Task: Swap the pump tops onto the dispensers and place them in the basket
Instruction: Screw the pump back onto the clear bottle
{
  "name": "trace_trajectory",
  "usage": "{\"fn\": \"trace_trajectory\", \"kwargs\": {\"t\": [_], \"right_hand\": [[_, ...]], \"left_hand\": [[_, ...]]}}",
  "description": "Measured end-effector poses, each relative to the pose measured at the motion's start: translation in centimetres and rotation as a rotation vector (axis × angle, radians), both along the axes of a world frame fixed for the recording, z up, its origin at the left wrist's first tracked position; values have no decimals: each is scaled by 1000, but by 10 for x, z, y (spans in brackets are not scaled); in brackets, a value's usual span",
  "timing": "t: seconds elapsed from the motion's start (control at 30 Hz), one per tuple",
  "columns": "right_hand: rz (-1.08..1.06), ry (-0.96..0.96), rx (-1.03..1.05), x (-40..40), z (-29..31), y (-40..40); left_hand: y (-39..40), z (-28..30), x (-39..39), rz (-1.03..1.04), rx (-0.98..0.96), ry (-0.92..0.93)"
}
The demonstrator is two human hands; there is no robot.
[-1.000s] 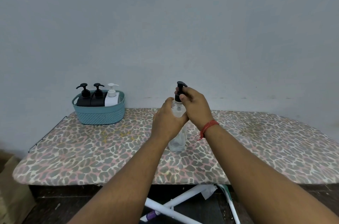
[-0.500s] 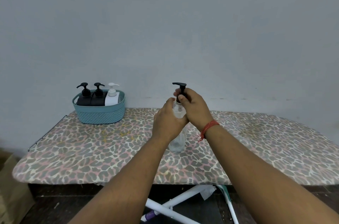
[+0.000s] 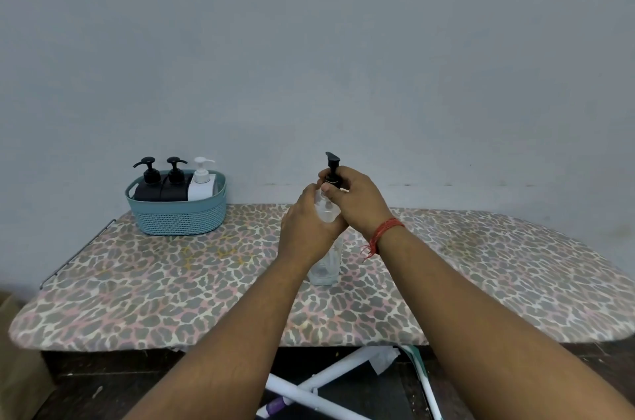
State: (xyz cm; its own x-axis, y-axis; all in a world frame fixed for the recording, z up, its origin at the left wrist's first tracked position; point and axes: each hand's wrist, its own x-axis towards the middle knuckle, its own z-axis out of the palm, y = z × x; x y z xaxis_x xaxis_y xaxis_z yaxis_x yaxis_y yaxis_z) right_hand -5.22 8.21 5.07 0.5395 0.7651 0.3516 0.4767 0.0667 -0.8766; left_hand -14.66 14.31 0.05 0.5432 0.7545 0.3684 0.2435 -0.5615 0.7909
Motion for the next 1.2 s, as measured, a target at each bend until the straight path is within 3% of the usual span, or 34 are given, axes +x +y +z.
{"fn": "trace_trajectory", "kwargs": {"t": [0.23, 0.4, 0.57, 0.77, 0.97, 1.2], "right_hand": [[-206, -3, 21, -9, -3, 9], [-355, 105, 96, -28, -8, 15], [-266, 101, 98, -33, -9, 7], [-112, 235, 39, -29, -40, -37], [-66, 121, -219, -24, -98, -59], [-73, -56, -183, -39, -115, -16]], "left_hand": [[5, -7, 5, 45, 31, 12], [11, -13, 9, 46, 57, -22], [11, -10, 3, -7, -20, -16], [1, -20, -21, -134, -227, 69], [4, -57, -46, -235, -272, 81], [18, -67, -44, -204, -223, 52]]}}
